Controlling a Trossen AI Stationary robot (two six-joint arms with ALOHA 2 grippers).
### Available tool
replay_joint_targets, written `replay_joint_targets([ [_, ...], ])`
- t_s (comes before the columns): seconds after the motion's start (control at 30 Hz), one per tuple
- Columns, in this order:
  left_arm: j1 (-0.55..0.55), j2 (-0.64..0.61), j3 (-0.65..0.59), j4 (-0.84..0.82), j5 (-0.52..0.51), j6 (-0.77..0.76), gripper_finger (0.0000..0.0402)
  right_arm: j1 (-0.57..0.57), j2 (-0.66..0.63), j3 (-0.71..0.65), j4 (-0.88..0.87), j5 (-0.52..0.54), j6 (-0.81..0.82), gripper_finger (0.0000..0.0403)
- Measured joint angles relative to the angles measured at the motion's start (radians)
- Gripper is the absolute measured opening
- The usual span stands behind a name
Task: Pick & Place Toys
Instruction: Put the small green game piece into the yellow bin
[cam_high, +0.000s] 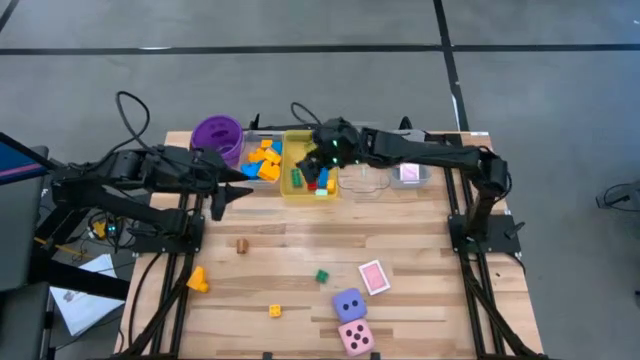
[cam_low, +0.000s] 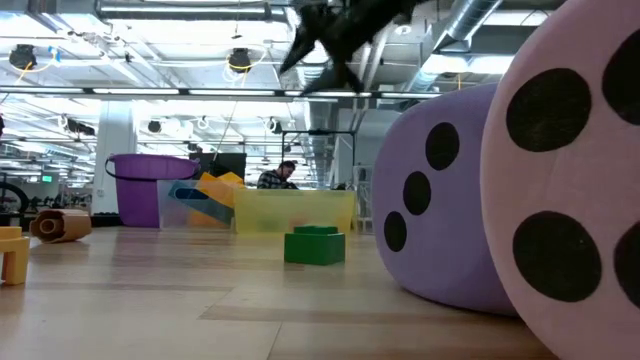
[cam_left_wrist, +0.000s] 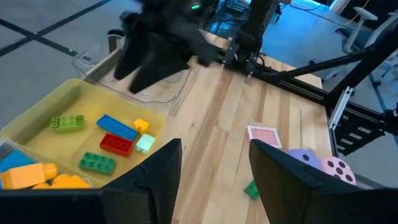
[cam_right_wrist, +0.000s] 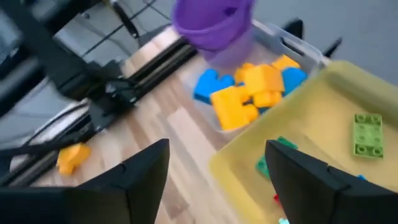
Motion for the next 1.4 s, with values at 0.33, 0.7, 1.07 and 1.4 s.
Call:
replay_joint_targets([
  [0.33,-0.001,0.235,0.0,0.008,0.096,0.14,0.0182,0.362,-0.167,0.002,-0.171,0.457,-0.059,0.0259],
  [0.7,-0.001,0.666,0.0,0.016,0.137,0.247,0.0214,0.581,-0.363,0.003,-0.654,0.727,0.41,0.0259],
  [1.07,-0.002,0.832,-0.001,0.19,0.444,0.178,0.0231,0.678,-0.497,0.003,-1.029,0.741,0.616,0.026],
  [1.4,-0.045,0.666,0.003,0.908,0.442,0.189,0.0207,0.693,-0.52,0.001,-1.138,0.741,0.561,0.026],
])
